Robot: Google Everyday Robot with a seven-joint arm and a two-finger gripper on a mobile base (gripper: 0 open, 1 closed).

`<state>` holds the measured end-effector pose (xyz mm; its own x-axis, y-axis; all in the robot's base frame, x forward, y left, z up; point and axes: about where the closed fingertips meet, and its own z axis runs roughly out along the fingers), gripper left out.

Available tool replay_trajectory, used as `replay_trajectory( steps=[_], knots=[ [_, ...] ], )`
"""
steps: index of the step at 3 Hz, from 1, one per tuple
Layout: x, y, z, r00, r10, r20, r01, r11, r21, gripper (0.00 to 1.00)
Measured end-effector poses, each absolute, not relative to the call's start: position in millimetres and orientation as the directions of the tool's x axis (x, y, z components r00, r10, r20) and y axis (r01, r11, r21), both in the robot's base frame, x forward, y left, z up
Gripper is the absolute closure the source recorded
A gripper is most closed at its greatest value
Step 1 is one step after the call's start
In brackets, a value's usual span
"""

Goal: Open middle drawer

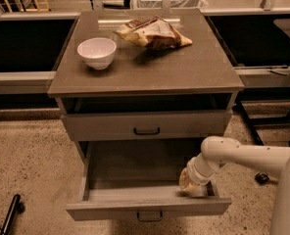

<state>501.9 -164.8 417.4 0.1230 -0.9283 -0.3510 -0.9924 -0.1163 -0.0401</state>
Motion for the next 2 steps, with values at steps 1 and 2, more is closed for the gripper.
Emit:
replay_trajectory(
  steps=[1,2],
  knots=[
    [498.9,-158.6,393.0,0.111,-0.922,-0.371,-0.993,-0.115,-0.011,1.0],
    [488.5,-148.4,382.0,0.11,-0.907,-0.406,-0.989,-0.141,0.047,1.0]
  ],
)
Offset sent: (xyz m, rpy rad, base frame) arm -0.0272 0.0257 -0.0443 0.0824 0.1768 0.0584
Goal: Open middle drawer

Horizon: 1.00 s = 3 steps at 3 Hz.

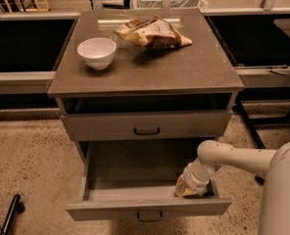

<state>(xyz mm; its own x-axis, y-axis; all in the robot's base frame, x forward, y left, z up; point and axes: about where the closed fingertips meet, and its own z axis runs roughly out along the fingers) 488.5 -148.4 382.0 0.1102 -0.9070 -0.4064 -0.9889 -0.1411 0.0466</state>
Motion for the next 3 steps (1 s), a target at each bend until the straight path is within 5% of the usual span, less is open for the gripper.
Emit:
replay_trajectory(
  steps=[3],
  knots=[
    [448.7,-142.4,424.2,0.083,-0.892,-0.444,-0.962,-0.188,0.198,0.98]
  ],
)
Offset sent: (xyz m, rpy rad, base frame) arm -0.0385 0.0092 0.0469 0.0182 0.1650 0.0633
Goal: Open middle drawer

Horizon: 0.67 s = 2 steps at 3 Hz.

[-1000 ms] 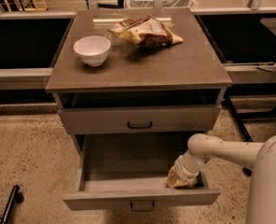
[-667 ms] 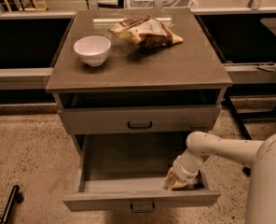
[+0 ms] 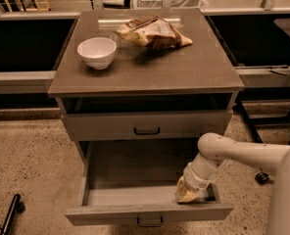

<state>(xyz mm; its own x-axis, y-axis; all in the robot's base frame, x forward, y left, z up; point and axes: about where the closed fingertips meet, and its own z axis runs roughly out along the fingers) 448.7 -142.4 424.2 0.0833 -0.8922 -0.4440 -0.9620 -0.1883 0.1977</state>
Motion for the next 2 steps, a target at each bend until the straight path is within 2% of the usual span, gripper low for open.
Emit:
replay_trajectory(
  steps=[1,2],
  knots=[
    [457.0,-143.8,454.9,0.123,-0.867,-0.482,-0.982,-0.176,0.065,0.89],
    [472.3,-142.8,497.1,0.167,-0.85,-0.5,-0.985,-0.122,-0.121,0.7]
  ],
)
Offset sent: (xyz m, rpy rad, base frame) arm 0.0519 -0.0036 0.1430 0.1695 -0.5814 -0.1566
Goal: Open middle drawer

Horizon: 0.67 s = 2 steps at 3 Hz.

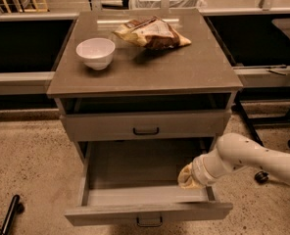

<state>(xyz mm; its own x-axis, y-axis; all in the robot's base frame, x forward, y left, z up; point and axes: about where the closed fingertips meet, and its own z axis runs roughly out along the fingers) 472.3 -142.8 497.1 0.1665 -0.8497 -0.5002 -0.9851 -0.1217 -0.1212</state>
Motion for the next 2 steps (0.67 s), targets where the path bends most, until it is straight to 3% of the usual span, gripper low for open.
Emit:
replay_trajectory(
  steps=[1,2],
  knots=[
    [477.5,-143.7,499.2,0.165,-0.85,-0.5,-0.984,-0.105,-0.145,0.47],
    [477.3,-143.6,499.0,0.165,-0.85,-0.5,-0.984,-0.106,-0.144,0.16]
  ],
)
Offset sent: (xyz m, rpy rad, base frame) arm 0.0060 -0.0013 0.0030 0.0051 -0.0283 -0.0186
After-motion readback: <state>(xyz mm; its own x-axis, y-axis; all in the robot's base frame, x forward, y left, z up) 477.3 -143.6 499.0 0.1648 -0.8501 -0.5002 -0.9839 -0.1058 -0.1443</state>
